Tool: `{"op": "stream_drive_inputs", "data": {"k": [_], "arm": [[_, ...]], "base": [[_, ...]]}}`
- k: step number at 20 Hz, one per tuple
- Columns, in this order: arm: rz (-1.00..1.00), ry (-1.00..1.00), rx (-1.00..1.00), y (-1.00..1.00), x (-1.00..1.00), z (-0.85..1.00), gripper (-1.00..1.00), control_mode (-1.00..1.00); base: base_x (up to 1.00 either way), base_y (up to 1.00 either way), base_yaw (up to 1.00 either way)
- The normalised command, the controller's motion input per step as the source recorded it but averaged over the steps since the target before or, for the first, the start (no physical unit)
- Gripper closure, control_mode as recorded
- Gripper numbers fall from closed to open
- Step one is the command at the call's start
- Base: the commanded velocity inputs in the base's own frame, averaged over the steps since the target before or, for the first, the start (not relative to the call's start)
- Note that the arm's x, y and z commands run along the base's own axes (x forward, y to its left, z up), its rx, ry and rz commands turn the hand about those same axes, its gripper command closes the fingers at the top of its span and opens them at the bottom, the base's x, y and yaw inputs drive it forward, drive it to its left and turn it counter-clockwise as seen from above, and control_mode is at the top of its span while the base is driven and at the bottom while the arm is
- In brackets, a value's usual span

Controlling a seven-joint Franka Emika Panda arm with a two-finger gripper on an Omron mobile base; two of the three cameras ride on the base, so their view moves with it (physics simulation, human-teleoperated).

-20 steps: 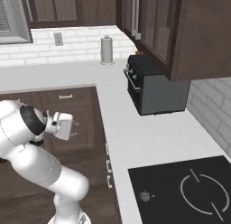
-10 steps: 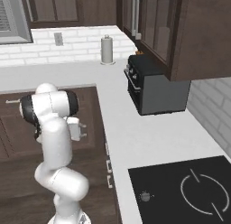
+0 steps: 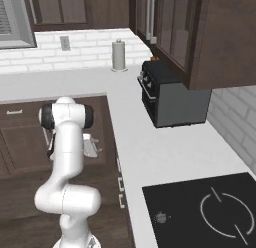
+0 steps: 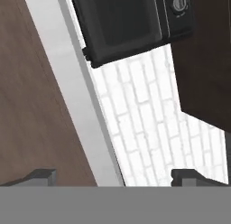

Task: Take a straw from the drawer in front and place it inside the glass cup on the dining counter.

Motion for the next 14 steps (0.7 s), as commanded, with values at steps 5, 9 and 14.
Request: {"op": "stream_drive_inputs", "data": {"k": [5,9,14], "arm": [[0.0,0.01,-0.01,-0.16,0.59,-0.2,-1.0,-1.0],[0.0,0.06,0.01,-0.15,0.4,-0.19,-1.0,-1.0],[0.0,0.08,0.03,-0.2,0.17,-0.23,-1.0,-1.0]], "base": [[0.0,0.0,0.0],[0.0,0.0,0.0],[0.0,0.0,0.0]]}}
